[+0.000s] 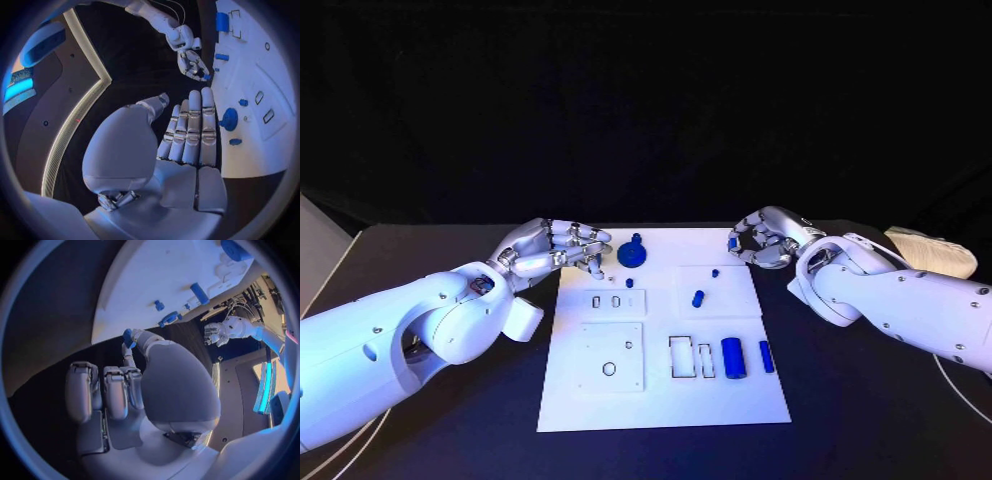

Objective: Assemble the parts on the task board

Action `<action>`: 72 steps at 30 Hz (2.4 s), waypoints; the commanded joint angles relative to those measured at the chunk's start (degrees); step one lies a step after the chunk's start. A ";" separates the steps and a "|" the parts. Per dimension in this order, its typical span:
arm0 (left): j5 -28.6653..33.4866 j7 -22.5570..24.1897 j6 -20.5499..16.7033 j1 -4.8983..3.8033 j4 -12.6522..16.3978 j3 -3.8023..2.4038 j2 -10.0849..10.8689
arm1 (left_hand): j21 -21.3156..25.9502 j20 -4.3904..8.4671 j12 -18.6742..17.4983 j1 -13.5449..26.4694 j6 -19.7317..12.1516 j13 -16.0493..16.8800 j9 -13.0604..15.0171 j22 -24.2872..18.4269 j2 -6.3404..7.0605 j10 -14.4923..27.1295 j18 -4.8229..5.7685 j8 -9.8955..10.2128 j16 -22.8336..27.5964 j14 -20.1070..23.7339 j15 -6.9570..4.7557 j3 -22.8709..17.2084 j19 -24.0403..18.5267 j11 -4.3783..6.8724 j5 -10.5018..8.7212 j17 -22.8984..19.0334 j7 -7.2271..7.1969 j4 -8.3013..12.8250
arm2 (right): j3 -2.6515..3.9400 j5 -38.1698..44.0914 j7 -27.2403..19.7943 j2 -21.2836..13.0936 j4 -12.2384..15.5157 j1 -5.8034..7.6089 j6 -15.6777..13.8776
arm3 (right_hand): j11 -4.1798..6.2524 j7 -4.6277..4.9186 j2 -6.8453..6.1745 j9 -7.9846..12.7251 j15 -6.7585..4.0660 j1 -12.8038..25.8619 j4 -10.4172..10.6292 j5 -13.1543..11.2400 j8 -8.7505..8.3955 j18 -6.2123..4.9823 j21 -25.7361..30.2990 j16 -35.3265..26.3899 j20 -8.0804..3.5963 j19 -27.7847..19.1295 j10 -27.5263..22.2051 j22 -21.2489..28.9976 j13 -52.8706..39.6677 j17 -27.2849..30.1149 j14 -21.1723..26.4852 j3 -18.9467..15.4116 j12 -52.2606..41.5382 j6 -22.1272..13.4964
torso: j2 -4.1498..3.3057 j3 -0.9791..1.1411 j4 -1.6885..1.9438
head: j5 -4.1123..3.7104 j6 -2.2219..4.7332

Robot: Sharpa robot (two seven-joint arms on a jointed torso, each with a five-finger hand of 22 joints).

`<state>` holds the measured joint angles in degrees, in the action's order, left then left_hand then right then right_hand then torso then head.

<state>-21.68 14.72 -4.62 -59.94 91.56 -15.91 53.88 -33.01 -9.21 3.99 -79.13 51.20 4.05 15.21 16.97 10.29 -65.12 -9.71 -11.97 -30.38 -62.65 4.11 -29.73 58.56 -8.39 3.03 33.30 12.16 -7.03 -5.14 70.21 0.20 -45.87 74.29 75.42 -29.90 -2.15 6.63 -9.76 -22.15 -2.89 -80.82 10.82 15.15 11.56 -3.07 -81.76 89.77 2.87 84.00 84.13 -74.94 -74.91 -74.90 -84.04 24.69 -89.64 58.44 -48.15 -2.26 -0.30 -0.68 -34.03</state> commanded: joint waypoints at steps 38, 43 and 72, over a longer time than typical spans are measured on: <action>0.02 -1.68 0.70 0.01 -0.55 -0.02 -0.87 | -3.06 0.61 3.45 0.79 -0.15 2.31 0.79 1.46 -1.03 -4.26 -0.75 0.68 -1.97 -1.55 -0.98 0.36 -0.20 1.41 0.00 1.68 -0.63 0.39 | -1.73 11.07 26.17 8.93 18.92 -2.29 -2.21 | 0.10 0.13 -0.46 -1.19 0.63 1.60 -0.81 1.37 1.50 0.58 0.85 0.23 0.38 3.09 5.33 -5.02 -14.59 -15.10 -5.96 2.07 0.22 -0.40 | 0.60 -0.51 -0.04 | 1.43 -1.01; 0.74 -1.85 0.94 0.02 -0.73 -0.02 -0.97 | -4.24 0.92 4.21 0.90 -0.08 3.02 1.01 2.09 -1.09 -4.16 -0.75 0.78 -3.64 -2.30 -1.28 0.49 0.26 1.63 0.01 2.74 -0.80 0.40 | -1.76 12.73 27.19 10.07 18.67 -3.07 -2.60 | 0.05 0.16 -0.97 -1.30 0.68 2.28 -0.87 1.86 1.73 0.57 0.88 0.23 0.46 3.12 5.36 -5.01 -14.62 -15.10 -5.96 2.20 0.19 -0.52 | 0.58 -0.45 -0.06 | 1.43 -1.03; -0.29 -2.41 1.93 0.05 -0.98 -0.02 -1.09 | -10.49 1.49 6.00 1.31 -0.43 5.24 1.94 5.69 -0.91 -1.96 -0.72 1.49 -12.98 -3.61 -1.69 0.08 0.90 1.70 0.01 8.55 -0.86 0.11 | -2.00 16.66 28.70 13.50 15.58 -3.97 -1.75 | 0.04 0.15 -1.98 -1.47 0.71 3.67 -0.84 1.83 2.11 0.57 0.90 0.23 0.53 3.17 5.38 -5.04 -14.64 -15.10 -5.96 2.08 0.16 -0.71 | 0.55 -0.45 -0.02 | 1.97 -2.20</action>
<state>-21.48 12.21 -4.06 -59.91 90.53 -15.90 52.93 -43.39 -7.77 9.70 -78.30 50.99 9.23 17.07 22.65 9.46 -67.55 -9.70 -10.73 -43.15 -65.75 2.47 -29.57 59.18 -6.76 3.03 41.85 11.54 -6.56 -7.14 85.49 28.32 -32.47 90.05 71.52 -32.36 -2.16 6.67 -11.69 -23.67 -2.45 -77.57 9.96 16.76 13.39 -3.07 -81.09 89.77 2.89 84.00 84.12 -74.93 -74.94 -74.94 -84.03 26.68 -89.64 57.57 -47.60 -2.74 -0.35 1.27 -36.16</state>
